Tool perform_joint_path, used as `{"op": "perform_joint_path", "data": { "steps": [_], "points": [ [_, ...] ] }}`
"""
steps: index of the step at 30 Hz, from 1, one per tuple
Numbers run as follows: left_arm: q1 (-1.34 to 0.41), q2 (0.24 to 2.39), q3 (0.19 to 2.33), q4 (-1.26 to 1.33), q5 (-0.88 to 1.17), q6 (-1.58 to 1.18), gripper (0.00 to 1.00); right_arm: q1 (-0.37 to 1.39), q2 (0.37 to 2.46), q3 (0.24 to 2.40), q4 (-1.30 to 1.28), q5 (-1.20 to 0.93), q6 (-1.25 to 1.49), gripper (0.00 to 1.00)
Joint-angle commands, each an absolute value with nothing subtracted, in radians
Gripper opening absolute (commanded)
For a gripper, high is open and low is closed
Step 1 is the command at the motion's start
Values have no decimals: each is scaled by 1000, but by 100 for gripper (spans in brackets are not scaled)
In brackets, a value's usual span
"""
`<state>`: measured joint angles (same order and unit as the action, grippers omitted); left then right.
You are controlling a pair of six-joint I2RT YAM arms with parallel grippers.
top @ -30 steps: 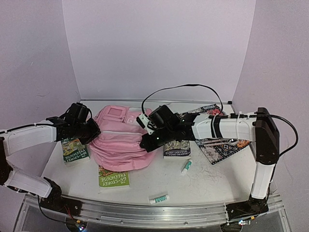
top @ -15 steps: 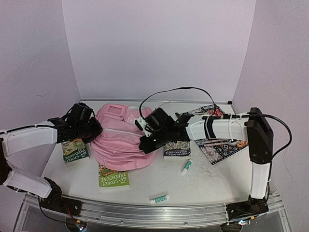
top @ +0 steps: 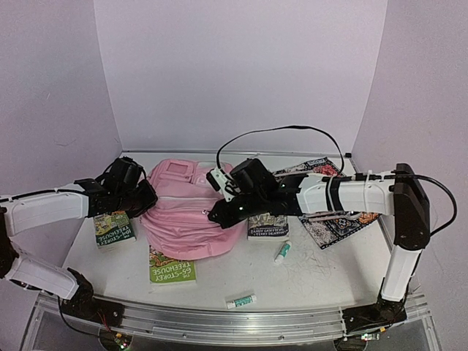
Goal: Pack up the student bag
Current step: Unzip the upper front pocket of the student bag.
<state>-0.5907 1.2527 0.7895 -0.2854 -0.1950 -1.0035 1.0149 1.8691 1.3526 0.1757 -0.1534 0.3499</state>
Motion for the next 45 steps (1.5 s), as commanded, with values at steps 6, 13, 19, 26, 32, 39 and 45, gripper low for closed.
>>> {"op": "perform_joint_path", "data": {
  "steps": [6, 13, 19, 26, 32, 39, 45],
  "points": [
    [-642, 1306, 813, -92, -127, -1071, 0, 1067, 2006, 1595, 344, -340, 425, 0],
    [-645, 1264, 793, -67, -129, -1100, 0, 1069, 2127, 1723, 344, -334, 459, 0],
    [-670, 1263, 758, -25, -108, -1145, 0, 1069, 2184, 1790, 342, -313, 475, 1],
    [-681, 1258, 737, -10, -142, -1115, 1, 1068, 2149, 1708, 343, -288, 478, 14],
    [-680, 1241, 777, -123, -203, -1006, 20, 1069, 2025, 1558, 343, -233, 471, 32],
    [-681, 1198, 801, -260, -209, -910, 36, 1055, 1877, 1393, 340, -118, 492, 42],
    [-695, 1161, 819, -357, -179, -893, 48, 1014, 1819, 1308, 312, -46, 564, 52]
  ]
}}
